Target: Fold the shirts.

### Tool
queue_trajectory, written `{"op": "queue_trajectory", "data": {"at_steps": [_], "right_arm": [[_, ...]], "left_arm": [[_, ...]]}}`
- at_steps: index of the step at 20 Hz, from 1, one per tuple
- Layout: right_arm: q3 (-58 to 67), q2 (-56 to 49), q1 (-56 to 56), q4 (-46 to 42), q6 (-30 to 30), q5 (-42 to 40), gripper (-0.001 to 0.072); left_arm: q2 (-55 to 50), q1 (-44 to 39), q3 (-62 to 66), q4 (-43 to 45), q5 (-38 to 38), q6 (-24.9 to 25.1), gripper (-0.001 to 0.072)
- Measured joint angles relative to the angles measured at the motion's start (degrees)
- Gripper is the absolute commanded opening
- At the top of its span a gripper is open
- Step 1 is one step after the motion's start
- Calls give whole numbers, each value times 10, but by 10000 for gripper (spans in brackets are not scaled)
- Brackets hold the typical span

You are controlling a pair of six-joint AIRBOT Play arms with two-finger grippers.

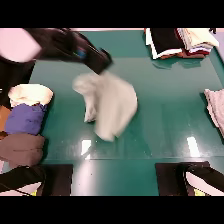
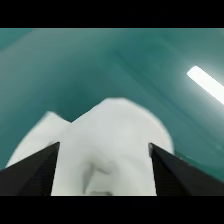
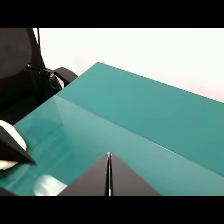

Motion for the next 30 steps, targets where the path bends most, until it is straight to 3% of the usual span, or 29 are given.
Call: {"op": "queue_trajectory", "data": {"at_steps": [3, 10, 16, 19, 20, 22, 23, 27, 30], "right_arm": [[15, -3, 0, 0, 0, 23, 19], [23, -5, 0, 0, 0, 50, 18], [24, -12, 0, 1, 0, 56, 19], [24, -19, 0, 1, 0, 57, 18], [24, -21, 0, 2, 0, 58, 19], [24, -23, 0, 1, 0, 59, 19], [24, -23, -1, 2, 0, 63, 18], [-8, -18, -48, 1, 14, 139, 19], [-123, 13, -111, -5, 25, 206, 20]], "left_arm": [[-23, 19, -8, 8, -5, -18, 648], [-35, 194, -157, -31, -63, -68, 648], [-38, 235, -394, -121, 10, -65, 648], [-43, 240, -461, -195, 49, -34, 646], [-44, 241, -471, -221, 57, -24, 533], [-49, 242, -487, -250, 69, -7, 107], [-50, 242, -491, -257, 70, -1, 22], [-42, 252, -467, -257, 66, 19, 24], [-22, 263, -424, -227, 60, 24, 24]]}}
